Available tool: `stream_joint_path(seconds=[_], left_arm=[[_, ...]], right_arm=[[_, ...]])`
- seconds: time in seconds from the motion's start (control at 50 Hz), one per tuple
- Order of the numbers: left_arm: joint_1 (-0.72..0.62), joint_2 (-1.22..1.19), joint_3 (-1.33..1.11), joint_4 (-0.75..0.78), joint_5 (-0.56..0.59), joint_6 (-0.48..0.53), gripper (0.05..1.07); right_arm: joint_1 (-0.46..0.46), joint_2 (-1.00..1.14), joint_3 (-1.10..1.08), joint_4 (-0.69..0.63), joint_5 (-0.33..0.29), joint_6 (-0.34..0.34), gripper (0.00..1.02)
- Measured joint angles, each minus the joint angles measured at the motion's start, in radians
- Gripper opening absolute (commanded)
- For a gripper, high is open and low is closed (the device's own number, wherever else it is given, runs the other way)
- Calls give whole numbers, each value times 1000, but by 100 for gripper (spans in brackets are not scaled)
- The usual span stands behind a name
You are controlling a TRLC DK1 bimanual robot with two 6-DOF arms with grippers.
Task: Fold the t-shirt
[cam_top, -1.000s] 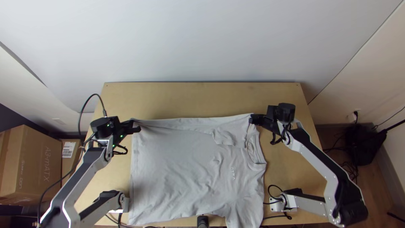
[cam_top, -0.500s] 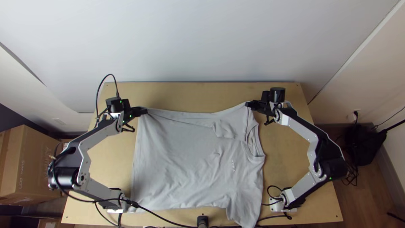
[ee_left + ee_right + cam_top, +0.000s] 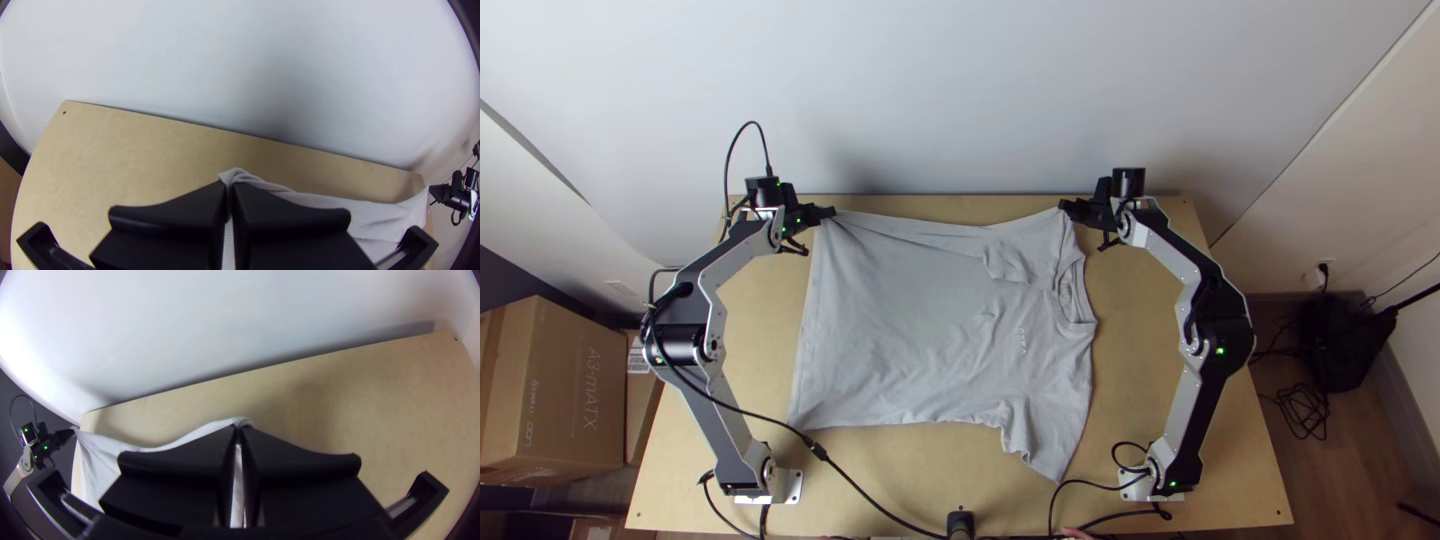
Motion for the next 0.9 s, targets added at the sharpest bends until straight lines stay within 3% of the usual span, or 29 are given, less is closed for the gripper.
stream_joint_path(seconds=[0.44, 0.7, 0.9], left_arm=[[10, 56, 251, -325, 34, -26, 8], [37, -19, 110, -311, 81, -25, 8], [60, -114, -79, -228, 109, -25, 8]], right_arm=[[-8, 66, 270, -330, 0, 45, 2], [5, 60, 271, -485, -4, 45, 2], [14, -14, 175, -502, -4, 45, 2]])
